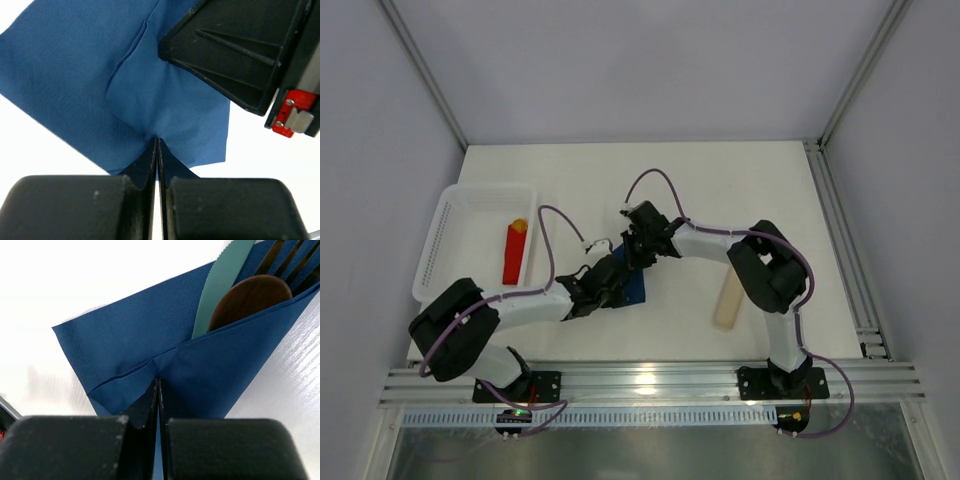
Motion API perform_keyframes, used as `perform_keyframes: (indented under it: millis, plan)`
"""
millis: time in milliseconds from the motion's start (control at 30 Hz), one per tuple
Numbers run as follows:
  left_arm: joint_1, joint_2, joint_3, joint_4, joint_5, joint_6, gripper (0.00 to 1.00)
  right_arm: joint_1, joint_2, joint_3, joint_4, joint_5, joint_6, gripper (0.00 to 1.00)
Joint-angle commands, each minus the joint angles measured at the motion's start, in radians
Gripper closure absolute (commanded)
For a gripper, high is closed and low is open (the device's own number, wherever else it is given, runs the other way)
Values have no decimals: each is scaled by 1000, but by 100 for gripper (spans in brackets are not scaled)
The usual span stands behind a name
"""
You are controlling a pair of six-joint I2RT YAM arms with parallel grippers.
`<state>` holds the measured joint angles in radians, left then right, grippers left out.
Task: Place the utensils on the paper napkin and roll it up
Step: Roll the napkin at the center of the board.
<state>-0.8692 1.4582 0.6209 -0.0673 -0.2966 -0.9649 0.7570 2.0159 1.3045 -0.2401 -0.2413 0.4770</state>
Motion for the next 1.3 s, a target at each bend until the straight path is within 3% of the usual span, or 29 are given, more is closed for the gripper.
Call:
perform_keyframes:
  millis: [0,233,467,867,1267]
  plan:
    - [4,-58,45,-63,-50,12,100,10,14,29,2,33,-5,97]
    - [79,-124,105,-150,-29,51,97,11,9,16,2,42,-5,96]
    - [174,-76,137,-94,68,86,96,11,0,4,4,46,-5,97]
    - [184,-7,63,95,139,46,100,11,-6,4,1,39,-6,97]
    - [196,62,31,133,143,35,100,13,-9,4,-2,27,-5,97]
